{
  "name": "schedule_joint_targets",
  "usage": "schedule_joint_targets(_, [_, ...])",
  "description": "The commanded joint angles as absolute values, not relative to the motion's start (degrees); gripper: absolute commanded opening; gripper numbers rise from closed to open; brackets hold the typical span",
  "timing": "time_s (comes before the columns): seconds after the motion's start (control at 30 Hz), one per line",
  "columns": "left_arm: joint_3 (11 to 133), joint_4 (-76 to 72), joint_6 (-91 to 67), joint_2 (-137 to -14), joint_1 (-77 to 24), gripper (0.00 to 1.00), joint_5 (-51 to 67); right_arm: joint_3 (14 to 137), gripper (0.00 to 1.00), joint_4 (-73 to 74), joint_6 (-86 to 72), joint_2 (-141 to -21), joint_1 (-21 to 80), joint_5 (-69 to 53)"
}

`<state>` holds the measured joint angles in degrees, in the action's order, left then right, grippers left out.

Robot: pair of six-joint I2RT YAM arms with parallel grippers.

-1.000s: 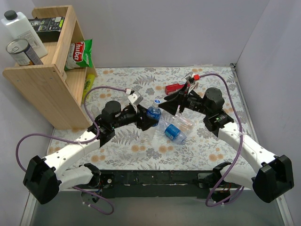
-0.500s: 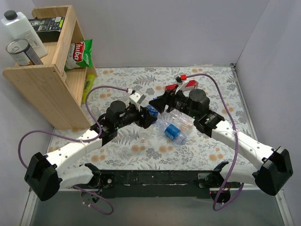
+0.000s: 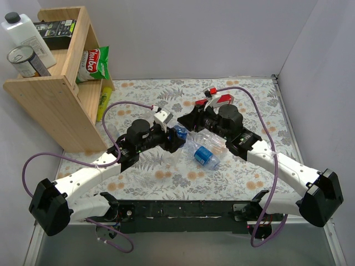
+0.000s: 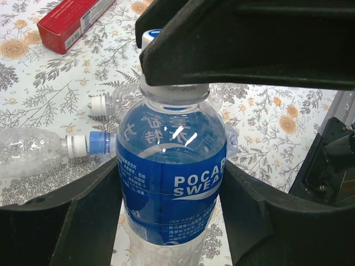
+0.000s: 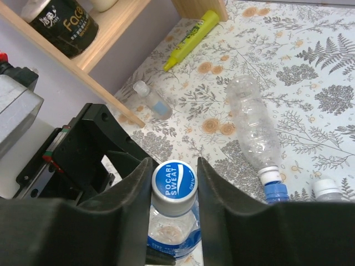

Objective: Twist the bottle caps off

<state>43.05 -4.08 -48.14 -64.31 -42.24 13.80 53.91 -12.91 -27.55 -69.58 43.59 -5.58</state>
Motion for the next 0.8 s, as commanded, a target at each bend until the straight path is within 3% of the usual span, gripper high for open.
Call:
schedule_joint_targets(0.0, [45.4, -4.2, -46.9, -63.5, -42.7, 0.02, 13.2, 56.5, 0.31, -14.3, -27.7, -69.9, 43.9, -6.5])
schedule_joint_targets(0.2, [44.6, -6.0, -47.6, -63.2, -42.5, 0.02, 17.4, 54.3, 0.07, -14.8, -27.8, -68.6, 41.4, -12.5])
schedule_joint_targets(0.3, [44.0, -8.0, -48.9, -62.9, -42.0, 0.02, 22.7, 51.2, 0.01, -18.8, -28.2, -67.2, 37.2, -21.4])
schedule_joint_targets(0.77, [41.6, -23.8, -59.6, -63.5, -33.9, 0.02, 54.2, 49.0, 0.01, -28.8, -27.5, -65.7, 30.3, -50.4])
